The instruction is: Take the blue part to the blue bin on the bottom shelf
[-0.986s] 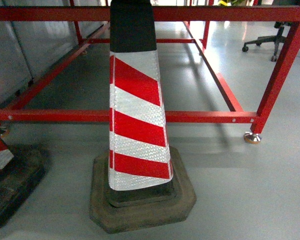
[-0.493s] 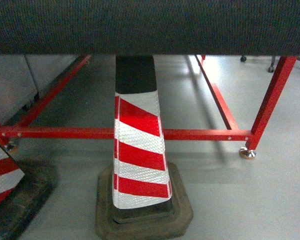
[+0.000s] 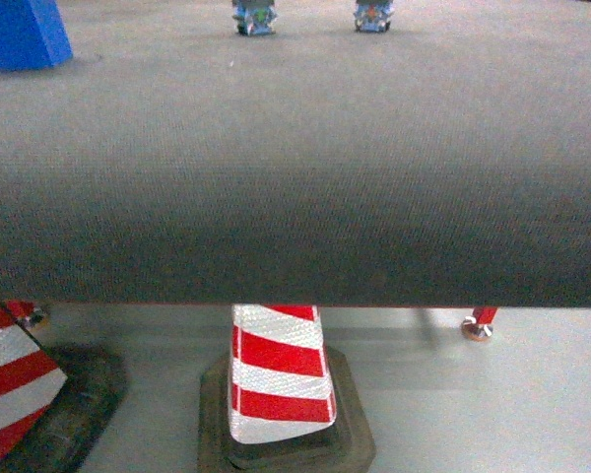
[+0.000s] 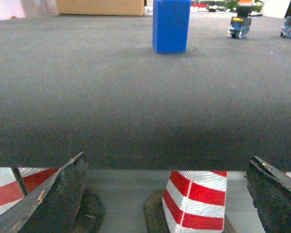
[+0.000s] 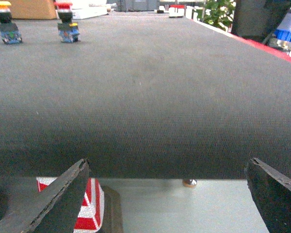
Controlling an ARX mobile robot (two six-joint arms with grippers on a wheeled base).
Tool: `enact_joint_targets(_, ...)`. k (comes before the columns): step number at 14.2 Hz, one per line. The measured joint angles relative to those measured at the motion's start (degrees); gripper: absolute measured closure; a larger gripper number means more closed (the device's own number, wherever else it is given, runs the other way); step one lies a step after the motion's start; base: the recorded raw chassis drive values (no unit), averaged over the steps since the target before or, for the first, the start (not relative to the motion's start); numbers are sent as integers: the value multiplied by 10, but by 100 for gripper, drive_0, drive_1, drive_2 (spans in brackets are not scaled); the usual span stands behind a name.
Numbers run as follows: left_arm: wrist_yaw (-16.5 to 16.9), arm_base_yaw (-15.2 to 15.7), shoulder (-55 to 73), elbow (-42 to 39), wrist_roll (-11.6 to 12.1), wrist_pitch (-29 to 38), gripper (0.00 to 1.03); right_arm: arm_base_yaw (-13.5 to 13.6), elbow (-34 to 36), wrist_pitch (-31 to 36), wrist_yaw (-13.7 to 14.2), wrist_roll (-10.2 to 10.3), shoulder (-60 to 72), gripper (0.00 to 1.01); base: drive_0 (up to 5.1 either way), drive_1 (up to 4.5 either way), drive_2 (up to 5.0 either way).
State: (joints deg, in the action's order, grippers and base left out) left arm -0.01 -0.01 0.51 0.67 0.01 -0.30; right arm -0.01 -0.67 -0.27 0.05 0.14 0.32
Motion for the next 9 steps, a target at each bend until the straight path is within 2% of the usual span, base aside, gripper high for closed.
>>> enact_joint_targets(9, 1, 0, 0, 0, 0, 0, 5, 0, 0, 0, 0, 1, 0, 3, 0, 0, 0)
